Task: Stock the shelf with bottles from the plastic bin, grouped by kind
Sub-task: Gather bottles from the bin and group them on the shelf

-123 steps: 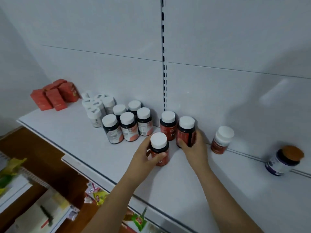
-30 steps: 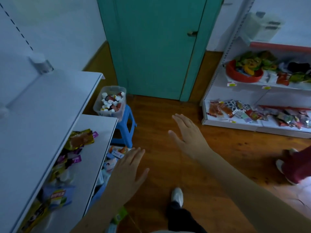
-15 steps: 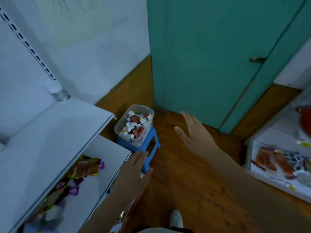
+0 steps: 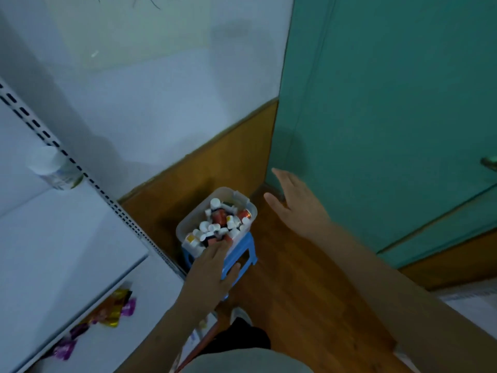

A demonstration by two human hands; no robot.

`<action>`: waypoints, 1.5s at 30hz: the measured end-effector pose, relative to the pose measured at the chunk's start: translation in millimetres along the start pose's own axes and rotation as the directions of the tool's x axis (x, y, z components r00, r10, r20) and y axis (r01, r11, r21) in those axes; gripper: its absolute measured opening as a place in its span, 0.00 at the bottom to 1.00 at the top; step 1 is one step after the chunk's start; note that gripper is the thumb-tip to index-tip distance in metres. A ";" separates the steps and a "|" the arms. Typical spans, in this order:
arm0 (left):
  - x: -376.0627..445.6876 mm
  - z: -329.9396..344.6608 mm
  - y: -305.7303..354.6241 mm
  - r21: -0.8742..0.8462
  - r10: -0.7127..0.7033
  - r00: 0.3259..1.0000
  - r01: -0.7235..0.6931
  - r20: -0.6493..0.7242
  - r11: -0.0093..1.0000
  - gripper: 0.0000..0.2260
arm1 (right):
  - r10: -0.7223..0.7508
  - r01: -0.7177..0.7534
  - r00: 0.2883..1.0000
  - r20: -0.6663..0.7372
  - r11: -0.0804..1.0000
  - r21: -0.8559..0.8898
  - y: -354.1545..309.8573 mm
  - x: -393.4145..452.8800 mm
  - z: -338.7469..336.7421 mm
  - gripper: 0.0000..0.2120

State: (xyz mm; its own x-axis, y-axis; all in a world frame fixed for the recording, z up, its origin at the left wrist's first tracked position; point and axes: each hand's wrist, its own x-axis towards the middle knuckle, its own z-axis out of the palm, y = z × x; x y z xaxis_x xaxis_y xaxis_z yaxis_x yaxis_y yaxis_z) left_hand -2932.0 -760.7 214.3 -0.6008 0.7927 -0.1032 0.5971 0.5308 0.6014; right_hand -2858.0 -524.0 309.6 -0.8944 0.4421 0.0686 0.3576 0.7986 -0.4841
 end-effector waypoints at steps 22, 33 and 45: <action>153.4 30.6 -78.3 -0.219 -0.689 0.721 0.661 -0.079 0.717 0.36 | -0.266 0.250 0.724 0.637 0.961 0.117 71.9 281.2 136.4 0.23; 222.5 118.5 -137.6 -0.365 -0.937 0.336 0.887 0.093 0.282 0.24 | -0.421 0.567 0.397 0.816 0.812 0.143 126.1 335.2 319.7 0.23; 278.6 211.0 -189.2 -0.374 -0.987 0.113 0.916 -0.110 0.147 0.31 | -0.610 0.961 -0.022 0.792 0.206 0.186 167.3 349.0 431.8 0.21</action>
State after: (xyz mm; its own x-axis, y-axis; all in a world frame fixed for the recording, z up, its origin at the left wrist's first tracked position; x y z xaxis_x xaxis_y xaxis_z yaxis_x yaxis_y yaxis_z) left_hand -3100.2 -577.1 -95.5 -0.7161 -0.4673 -0.5185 -0.6614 0.6918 0.2899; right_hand -3226.3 -412.4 -124.2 -0.4113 -0.8204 -0.3973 -0.8353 0.5137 -0.1961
